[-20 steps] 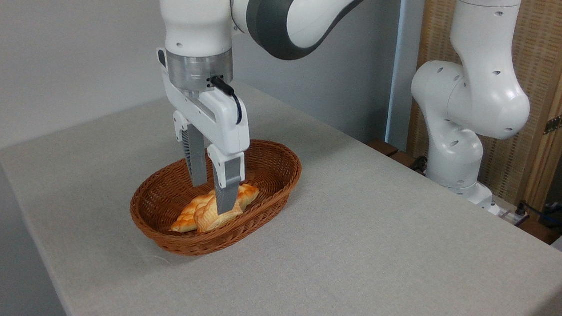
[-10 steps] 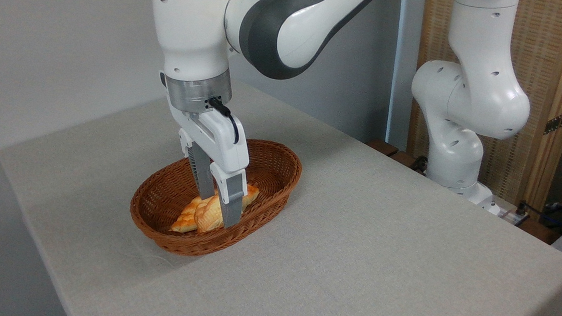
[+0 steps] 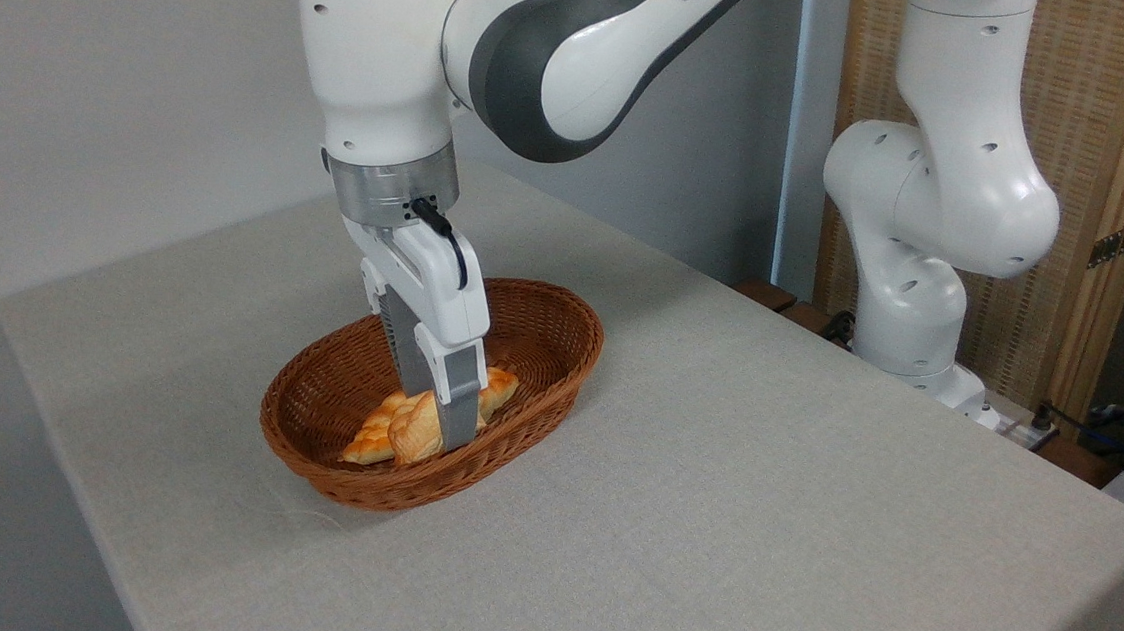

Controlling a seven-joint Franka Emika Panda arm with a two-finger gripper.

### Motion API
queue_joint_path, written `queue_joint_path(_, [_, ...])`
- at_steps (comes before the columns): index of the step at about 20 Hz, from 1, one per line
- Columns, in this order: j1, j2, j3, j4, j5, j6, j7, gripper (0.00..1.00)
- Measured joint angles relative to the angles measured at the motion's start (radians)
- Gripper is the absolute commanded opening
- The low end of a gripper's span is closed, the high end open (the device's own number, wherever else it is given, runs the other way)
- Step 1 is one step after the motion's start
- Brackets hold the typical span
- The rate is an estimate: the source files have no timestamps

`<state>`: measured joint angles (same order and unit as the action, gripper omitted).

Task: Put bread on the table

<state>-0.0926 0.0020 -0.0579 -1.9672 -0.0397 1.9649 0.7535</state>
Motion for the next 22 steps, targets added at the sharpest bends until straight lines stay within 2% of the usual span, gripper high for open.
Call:
queue_joint_path(2, [0.0,0.0,0.0,0.0,0.0,0.0,0.008,0.27])
queue_joint_path(4, [0.0,0.0,0.0,0.0,0.0,0.0,0.009,0.16])
queue_joint_path(7, [0.0,0.0,0.0,0.0,0.0,0.0,0.01,0.07])
queue_joint_path(13, [0.0,0.0,0.0,0.0,0.0,0.0,0.024,0.04])
queue_joint_path(22, [-0.001,-0.008,0.0,0.003,0.0,0.0,0.025,0.07])
